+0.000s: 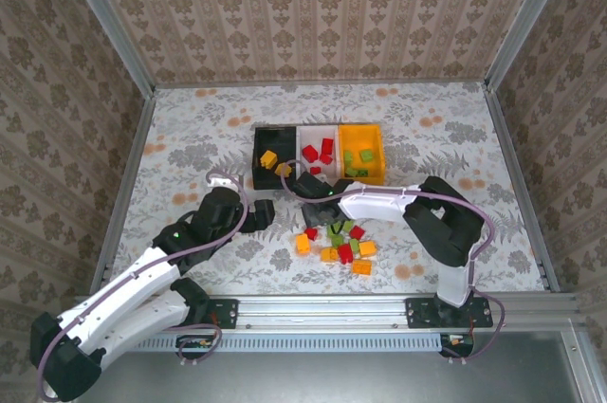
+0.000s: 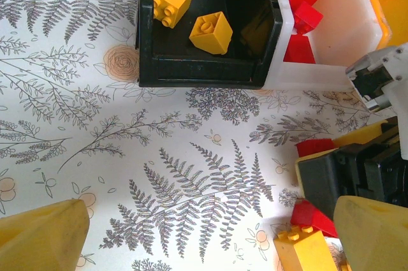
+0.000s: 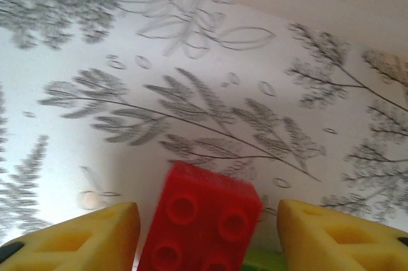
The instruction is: Sort the legos into containers by color
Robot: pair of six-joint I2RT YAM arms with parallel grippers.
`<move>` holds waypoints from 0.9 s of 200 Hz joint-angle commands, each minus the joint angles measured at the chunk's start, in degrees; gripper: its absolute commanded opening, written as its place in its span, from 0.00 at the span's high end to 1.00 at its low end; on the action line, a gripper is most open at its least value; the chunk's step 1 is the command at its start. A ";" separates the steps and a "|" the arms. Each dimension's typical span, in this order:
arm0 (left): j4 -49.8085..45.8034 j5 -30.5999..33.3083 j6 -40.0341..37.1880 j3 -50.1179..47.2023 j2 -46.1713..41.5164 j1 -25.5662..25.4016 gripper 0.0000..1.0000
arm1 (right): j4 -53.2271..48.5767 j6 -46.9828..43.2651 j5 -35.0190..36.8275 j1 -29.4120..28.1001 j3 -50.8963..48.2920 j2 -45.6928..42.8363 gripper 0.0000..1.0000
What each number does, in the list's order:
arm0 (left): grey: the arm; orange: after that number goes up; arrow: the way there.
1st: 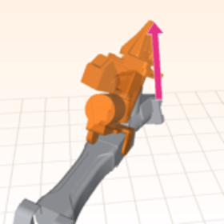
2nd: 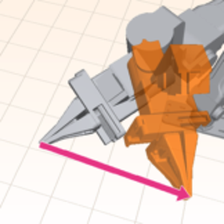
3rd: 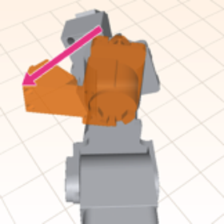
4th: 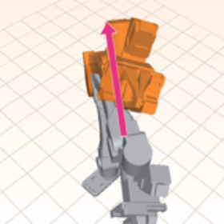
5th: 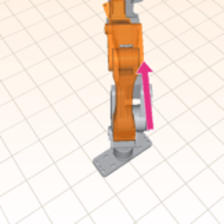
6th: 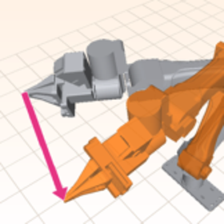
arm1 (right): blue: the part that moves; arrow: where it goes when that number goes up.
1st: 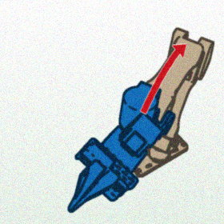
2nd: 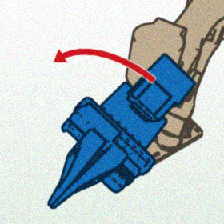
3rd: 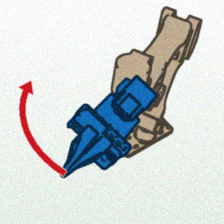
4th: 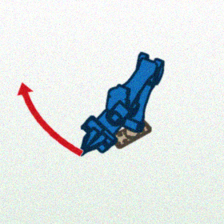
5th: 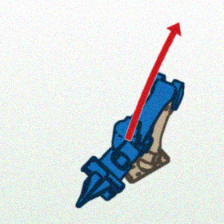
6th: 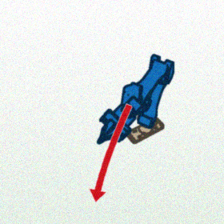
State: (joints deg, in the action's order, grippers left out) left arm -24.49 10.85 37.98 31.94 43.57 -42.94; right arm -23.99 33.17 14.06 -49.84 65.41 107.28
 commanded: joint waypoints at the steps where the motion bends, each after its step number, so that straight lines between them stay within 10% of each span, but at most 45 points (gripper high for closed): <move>1: -0.23 -1.14 1.31 -0.68 -0.79 0.56 0.00 | -1.53 -0.24 0.91 1.06 -1.52 -1.58 0.38; 37: -0.46 -1.10 1.40 -0.63 -0.86 0.67 0.00 | -1.09 -0.25 -1.75 0.98 0.22 0.37 0.39; 112: 0.36 -2.05 0.74 -0.83 -0.86 0.86 0.00 | 2.65 -3.69 -3.00 1.05 3.07 -1.74 0.71; 180: 1.43 -3.00 0.59 -2.04 -0.77 0.85 0.00 | -0.07 -5.47 -0.10 5.29 9.80 -8.91 0.70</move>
State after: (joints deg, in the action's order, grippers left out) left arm -23.99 8.82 38.00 31.20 43.40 -42.63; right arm -22.13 28.80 12.08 -47.77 69.56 97.76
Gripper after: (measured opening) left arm 0.997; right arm 0.329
